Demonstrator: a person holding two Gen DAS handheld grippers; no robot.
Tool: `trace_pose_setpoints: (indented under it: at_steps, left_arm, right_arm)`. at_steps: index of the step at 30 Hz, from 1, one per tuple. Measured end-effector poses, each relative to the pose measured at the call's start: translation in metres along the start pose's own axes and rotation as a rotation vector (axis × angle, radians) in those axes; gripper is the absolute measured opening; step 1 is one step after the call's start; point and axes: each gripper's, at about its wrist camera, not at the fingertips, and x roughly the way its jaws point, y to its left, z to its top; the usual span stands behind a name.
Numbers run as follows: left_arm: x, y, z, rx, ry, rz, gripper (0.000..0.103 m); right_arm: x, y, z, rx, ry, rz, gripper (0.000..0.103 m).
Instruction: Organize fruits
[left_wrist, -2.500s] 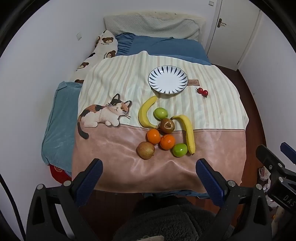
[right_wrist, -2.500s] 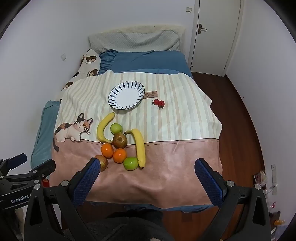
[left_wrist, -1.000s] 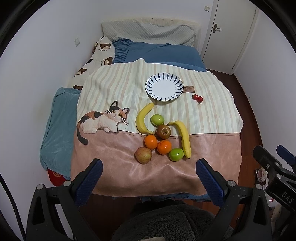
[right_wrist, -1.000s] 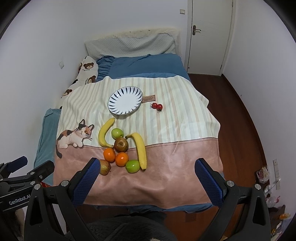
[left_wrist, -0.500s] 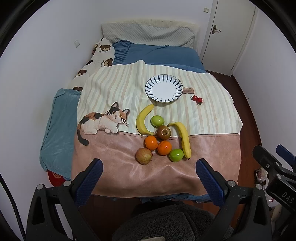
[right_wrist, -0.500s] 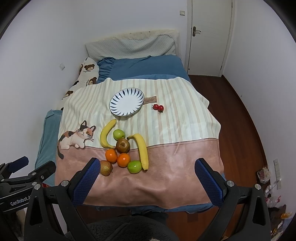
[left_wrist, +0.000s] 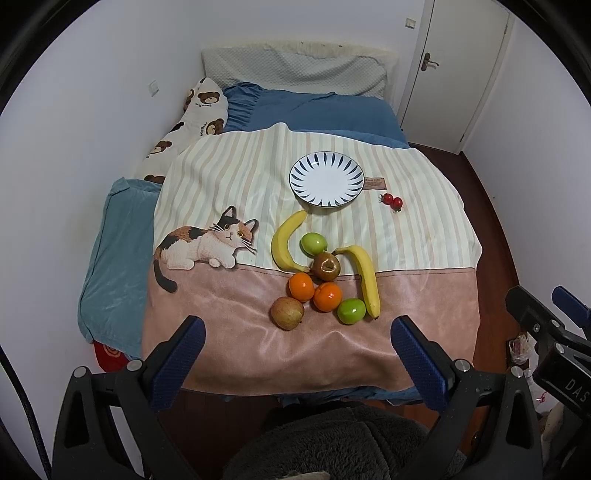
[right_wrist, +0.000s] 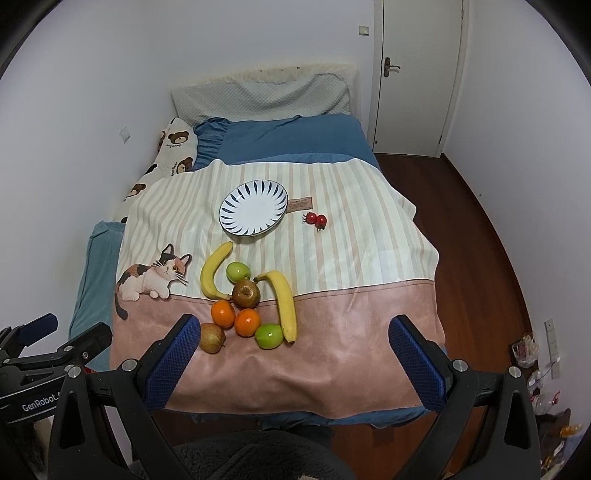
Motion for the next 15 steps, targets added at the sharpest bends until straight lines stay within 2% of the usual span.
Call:
trace_pose_setpoints:
  at_steps: [15]
  left_arm:
    - [0.0001,-0.0006,0.0011,0.0,-0.004,-0.001,0.103]
  right_arm:
    - [-0.0016,0.0024,0.0027,0.007,-0.007,0.01,0.103]
